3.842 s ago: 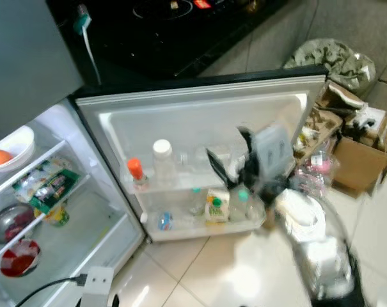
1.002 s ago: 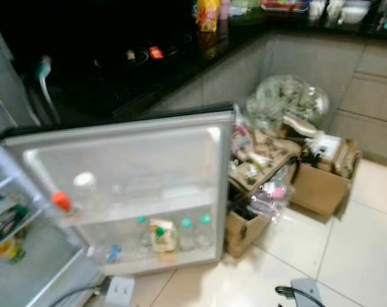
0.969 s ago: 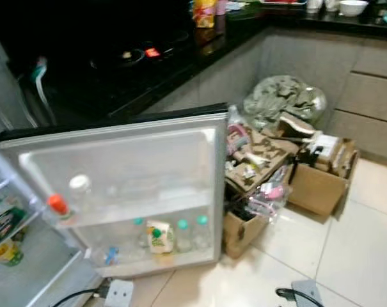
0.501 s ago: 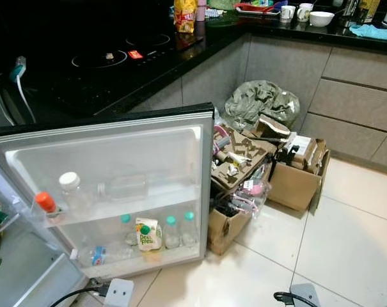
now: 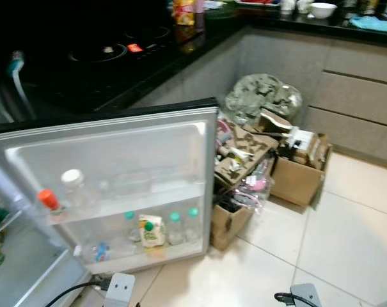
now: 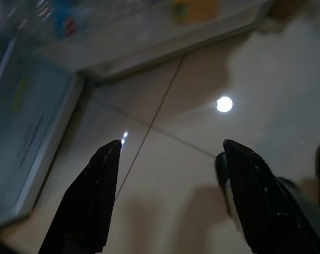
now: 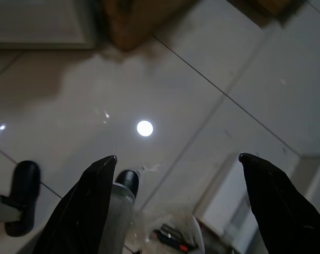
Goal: Restocking fridge
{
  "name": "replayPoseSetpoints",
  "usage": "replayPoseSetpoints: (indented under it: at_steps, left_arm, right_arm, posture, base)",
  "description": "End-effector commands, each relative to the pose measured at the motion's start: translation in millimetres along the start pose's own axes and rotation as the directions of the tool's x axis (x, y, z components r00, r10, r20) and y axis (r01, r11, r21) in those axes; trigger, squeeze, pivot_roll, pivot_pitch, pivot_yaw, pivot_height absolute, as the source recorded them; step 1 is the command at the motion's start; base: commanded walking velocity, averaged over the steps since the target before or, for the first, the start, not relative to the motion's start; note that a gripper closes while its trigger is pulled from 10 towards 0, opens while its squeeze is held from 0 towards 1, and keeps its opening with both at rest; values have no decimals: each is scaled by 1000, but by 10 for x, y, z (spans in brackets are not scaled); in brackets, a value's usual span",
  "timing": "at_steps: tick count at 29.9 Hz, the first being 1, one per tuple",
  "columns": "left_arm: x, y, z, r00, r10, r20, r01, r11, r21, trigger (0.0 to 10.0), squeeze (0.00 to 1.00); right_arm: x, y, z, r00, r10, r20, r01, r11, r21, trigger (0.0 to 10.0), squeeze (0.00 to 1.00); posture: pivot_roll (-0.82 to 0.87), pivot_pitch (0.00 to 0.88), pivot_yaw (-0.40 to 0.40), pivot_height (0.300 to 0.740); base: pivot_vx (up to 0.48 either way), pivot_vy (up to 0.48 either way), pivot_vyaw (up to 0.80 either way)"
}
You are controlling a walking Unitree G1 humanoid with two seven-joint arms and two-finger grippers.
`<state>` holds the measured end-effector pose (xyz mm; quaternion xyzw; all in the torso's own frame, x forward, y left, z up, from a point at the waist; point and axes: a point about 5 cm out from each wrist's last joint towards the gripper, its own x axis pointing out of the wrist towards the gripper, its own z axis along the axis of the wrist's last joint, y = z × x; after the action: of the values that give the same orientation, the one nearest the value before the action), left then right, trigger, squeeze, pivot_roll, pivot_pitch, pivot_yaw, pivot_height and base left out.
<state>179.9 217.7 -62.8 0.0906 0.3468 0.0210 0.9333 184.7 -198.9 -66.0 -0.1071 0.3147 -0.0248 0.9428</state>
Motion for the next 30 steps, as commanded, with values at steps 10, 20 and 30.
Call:
replayPoseSetpoints:
  at_steps: [10, 20, 30]
  left_arm:
    - [-34, 28, -102, 999, 1, -38, -1, 1000, 11, 10000, 0]
    - [-33, 24, -103, 999, 0, -40, 0, 1000, 14, 10000, 0]
    - [-29, 31, -97, 999, 0, -42, 1, 1000, 21, 10000, 0]
  right_arm:
    - [-27, 2, -73, 999, -10, -32, 10, 1000, -12, 10000, 0]
    - [-31, -4, -84, 999, -15, -37, 15, 1000, -12, 10000, 0]
    - [-30, -7, -88, 999, -28, -42, 28, 1000, -8, 10000, 0]
  posture:
    - [-116, 112, 28, 710]
    - [-117, 114, 28, 710]
    - [-115, 113, 32, 710]
  base:
    - [0, 0, 800]
    - [0, 0, 800]
    - [0, 0, 783]
